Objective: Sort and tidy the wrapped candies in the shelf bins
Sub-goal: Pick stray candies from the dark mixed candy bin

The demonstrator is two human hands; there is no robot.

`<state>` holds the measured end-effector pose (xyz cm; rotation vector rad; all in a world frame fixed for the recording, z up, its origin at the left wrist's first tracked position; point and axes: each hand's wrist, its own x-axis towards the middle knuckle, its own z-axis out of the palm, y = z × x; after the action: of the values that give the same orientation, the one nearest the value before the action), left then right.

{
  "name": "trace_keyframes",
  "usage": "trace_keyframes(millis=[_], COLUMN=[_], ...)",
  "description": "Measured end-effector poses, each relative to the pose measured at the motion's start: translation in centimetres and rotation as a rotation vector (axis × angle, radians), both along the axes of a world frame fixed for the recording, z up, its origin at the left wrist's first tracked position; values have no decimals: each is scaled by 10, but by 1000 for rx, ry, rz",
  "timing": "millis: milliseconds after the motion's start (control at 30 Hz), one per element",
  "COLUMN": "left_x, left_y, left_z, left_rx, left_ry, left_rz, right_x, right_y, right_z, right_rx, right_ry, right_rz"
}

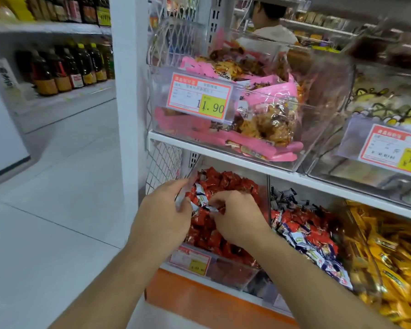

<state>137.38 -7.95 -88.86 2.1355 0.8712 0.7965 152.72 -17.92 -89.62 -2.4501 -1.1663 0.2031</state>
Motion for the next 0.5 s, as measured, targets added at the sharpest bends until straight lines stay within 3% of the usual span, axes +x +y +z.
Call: trace_keyframes(millis=[233, 500], left_x=[1, 21], left_y=[-5, -47], left_z=[3, 8], left_rx=[107, 202], left_ry=[53, 30], left_rz=[-22, -258], right_x=[-20, -18], right_y=[-29, -122], right_z=[28, 49], right_rx=[202, 394], right_ry=[-169, -5], right_rz=[41, -213])
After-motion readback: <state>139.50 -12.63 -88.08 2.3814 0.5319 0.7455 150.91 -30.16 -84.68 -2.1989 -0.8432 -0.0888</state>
